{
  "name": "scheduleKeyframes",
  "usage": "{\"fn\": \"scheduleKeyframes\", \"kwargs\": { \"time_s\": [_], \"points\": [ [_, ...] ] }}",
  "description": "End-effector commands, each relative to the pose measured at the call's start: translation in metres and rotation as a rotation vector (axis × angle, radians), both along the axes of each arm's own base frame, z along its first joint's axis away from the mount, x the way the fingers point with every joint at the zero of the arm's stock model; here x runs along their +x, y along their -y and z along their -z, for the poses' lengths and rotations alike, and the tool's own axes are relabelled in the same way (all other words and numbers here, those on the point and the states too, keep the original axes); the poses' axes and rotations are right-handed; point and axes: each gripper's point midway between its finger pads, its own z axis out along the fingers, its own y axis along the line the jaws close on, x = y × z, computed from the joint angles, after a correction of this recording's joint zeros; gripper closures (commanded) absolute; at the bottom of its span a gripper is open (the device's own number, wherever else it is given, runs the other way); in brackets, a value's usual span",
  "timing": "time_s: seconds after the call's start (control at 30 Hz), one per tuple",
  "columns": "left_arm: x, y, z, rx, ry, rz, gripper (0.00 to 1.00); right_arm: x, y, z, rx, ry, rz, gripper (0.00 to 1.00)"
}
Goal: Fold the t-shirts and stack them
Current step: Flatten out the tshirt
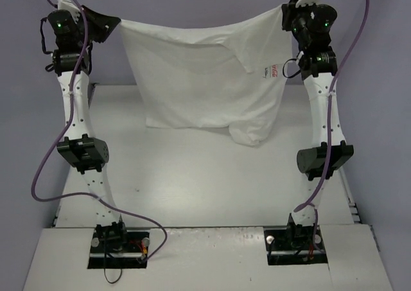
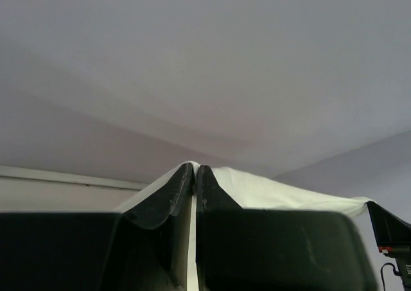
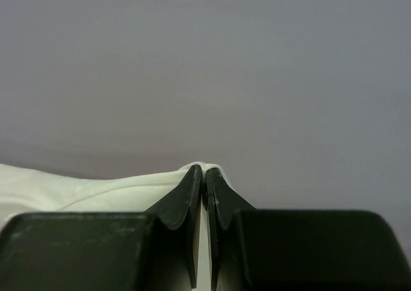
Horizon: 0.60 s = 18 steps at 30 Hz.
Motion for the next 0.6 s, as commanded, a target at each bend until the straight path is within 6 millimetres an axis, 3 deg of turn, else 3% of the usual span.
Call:
{"fn": "scheduleKeyframes", "kwargs": {
  "time_s": [0.0, 0.07, 0.13, 0.17, 0.27, 0.33, 0.43, 0.5, 0.53, 0.57],
  "points": [
    [-0.072, 0.015, -0.127, 0.029, 0.384, 0.073, 1.00, -0.077, 0.005, -0.155, 0.013, 0.534, -0.001, 1.00],
    [-0.085, 0.013, -0.141, 0.051, 0.427, 0.068, 1.00, -0.098, 0.010, -0.172, 0.010, 0.594, 0.017, 1.00],
    [-0.094, 0.007, -0.147, 0.056, 0.445, 0.071, 1.00, -0.097, 0.012, -0.162, -0.012, 0.585, 0.039, 1.00],
    [-0.095, 0.007, -0.145, 0.065, 0.440, 0.074, 1.00, -0.112, 0.016, -0.169, -0.016, 0.605, 0.051, 1.00],
    [-0.082, 0.006, -0.112, 0.078, 0.359, 0.089, 1.00, -0.107, 0.016, -0.143, -0.054, 0.548, 0.047, 1.00],
    [-0.087, 0.009, -0.094, 0.117, 0.327, 0.093, 1.00, -0.093, 0.016, -0.080, -0.099, 0.401, 0.039, 1.00],
    [-0.083, 0.005, -0.037, 0.151, 0.206, 0.067, 1.00, -0.078, 0.015, 0.022, -0.145, 0.158, 0.019, 1.00],
    [-0.076, -0.001, 0.035, 0.139, 0.049, 0.041, 1.00, -0.074, 0.011, 0.093, -0.159, -0.012, -0.016, 1.00],
    [-0.075, -0.003, 0.064, 0.138, -0.010, 0.028, 1.00, -0.074, 0.009, 0.141, -0.147, -0.133, -0.028, 1.00],
    [-0.081, -0.004, 0.086, 0.139, -0.053, 0.017, 1.00, -0.080, 0.006, 0.203, -0.123, -0.291, -0.042, 1.00]
  ]
}}
